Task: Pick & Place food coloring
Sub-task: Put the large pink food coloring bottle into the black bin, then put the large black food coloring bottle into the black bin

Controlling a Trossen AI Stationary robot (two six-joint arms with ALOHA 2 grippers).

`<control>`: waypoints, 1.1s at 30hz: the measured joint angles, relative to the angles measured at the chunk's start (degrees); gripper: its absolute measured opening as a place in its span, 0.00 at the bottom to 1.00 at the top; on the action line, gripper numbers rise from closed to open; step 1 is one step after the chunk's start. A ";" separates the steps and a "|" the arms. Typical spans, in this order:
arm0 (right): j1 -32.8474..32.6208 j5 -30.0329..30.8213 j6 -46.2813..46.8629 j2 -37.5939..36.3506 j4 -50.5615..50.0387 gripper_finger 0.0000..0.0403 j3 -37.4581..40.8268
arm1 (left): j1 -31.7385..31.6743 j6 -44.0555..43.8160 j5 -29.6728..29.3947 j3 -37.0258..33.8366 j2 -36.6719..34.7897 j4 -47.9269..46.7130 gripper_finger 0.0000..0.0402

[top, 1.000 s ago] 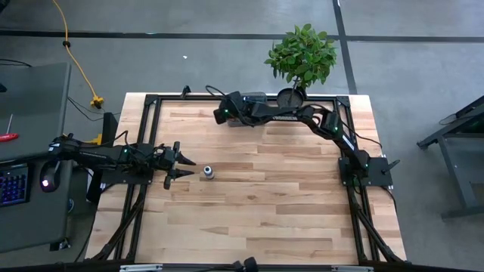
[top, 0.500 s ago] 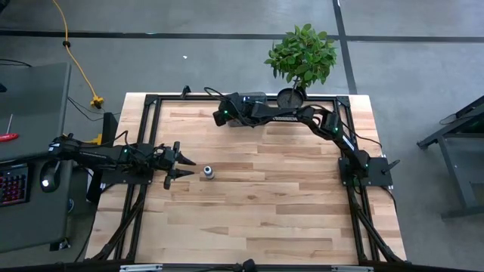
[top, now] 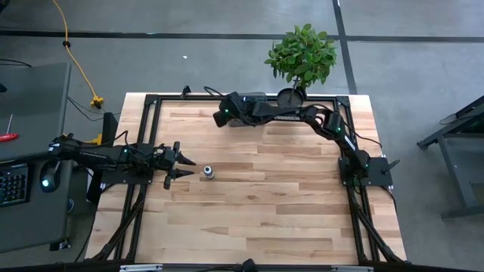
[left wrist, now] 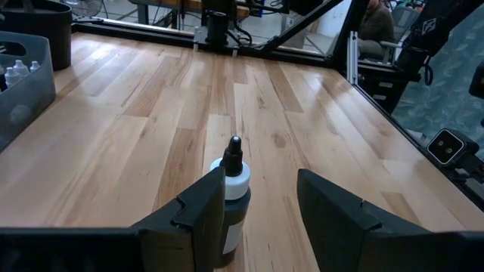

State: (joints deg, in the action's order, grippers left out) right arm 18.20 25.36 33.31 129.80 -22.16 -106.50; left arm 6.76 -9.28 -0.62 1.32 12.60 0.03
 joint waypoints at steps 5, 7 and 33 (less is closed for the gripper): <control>-0.13 -2.62 -1.92 -0.39 -0.16 0.47 0.04 | 0.00 0.01 0.00 0.00 0.01 0.00 0.41; -0.17 -2.43 -3.46 -0.89 -0.21 0.49 0.04 | 0.00 0.01 0.00 0.00 0.01 0.00 0.41; -4.40 -6.47 -21.47 -17.62 -1.23 0.56 0.02 | 0.02 0.02 0.02 0.00 0.00 0.02 0.41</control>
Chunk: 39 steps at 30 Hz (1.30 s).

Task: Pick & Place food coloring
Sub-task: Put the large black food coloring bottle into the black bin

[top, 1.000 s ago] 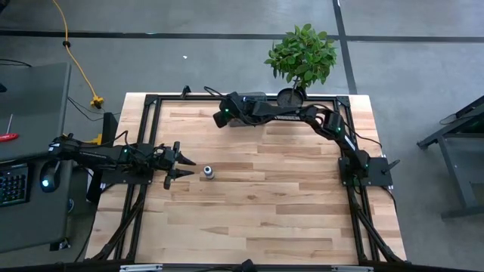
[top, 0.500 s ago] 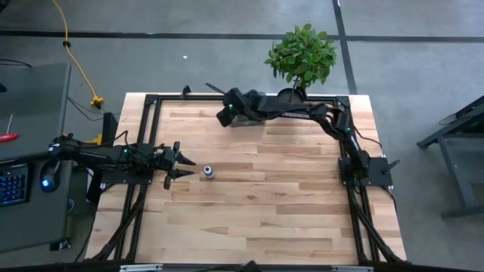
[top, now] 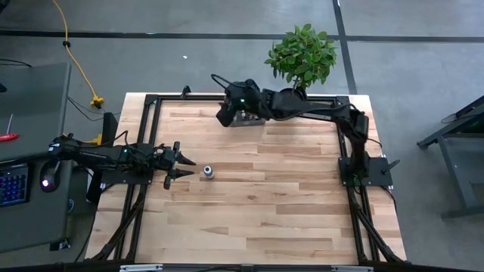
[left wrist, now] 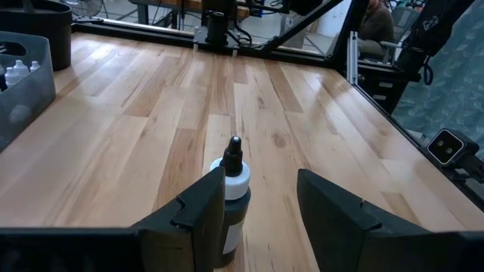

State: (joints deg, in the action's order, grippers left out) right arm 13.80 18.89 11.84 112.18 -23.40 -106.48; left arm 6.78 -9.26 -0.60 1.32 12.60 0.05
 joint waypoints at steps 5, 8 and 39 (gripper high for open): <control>-3.14 -9.75 -4.96 -4.60 -1.31 0.56 -0.04 | 0.00 -0.01 0.01 0.00 0.00 0.00 0.41; -4.83 -15.44 -7.09 -6.50 -3.61 0.56 -0.04 | -0.01 -0.01 0.00 0.00 0.00 0.00 0.41; -14.89 -25.23 -10.50 10.21 -31.71 0.56 -18.77 | -0.02 -0.02 0.00 0.00 0.00 0.00 0.41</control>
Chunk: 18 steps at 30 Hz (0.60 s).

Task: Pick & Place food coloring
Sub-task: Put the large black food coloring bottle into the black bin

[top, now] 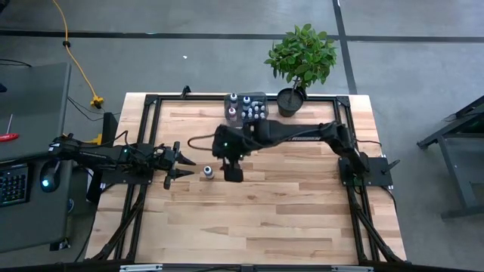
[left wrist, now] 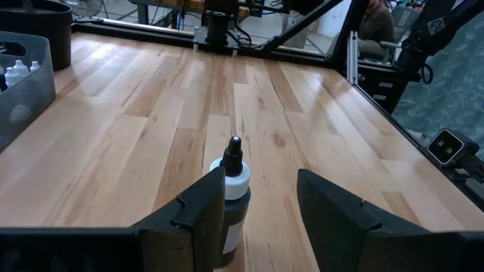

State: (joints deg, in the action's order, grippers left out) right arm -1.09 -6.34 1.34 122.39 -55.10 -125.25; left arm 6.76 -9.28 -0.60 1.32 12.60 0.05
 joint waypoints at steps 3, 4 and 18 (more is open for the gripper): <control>-1.10 0.07 2.34 0.00 3.92 0.56 3.48 | 0.02 0.02 0.00 0.00 0.02 0.00 0.41; -1.46 0.24 3.19 -0.01 5.84 0.56 5.02 | 0.02 0.00 0.00 0.00 0.02 0.00 0.41; -3.91 8.98 9.36 -3.21 41.62 0.56 32.49 | 0.00 0.00 0.02 0.00 0.00 -0.02 0.41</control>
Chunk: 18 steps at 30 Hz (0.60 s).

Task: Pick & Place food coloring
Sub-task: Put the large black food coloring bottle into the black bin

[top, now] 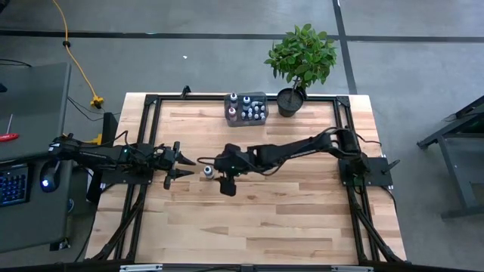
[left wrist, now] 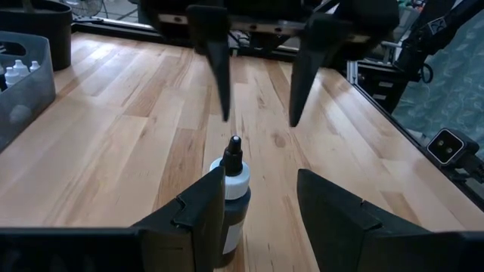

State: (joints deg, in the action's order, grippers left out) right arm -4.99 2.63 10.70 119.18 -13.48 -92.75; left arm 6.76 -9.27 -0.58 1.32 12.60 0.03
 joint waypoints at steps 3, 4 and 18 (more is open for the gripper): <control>-0.06 1.58 -0.38 -0.04 9.94 0.56 4.41 | 0.02 0.00 0.03 0.00 0.00 0.00 0.41; -0.11 1.85 -0.43 -0.04 12.83 0.56 5.76 | 0.00 0.02 -0.01 0.00 0.01 0.02 0.41; -0.28 7.09 -0.85 -0.04 34.86 0.56 18.95 | 0.01 0.00 -0.02 0.00 0.01 0.00 0.41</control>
State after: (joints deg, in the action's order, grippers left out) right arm -5.28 9.72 9.85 119.13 21.38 -73.80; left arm 6.77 -9.28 -0.60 1.32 12.61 0.03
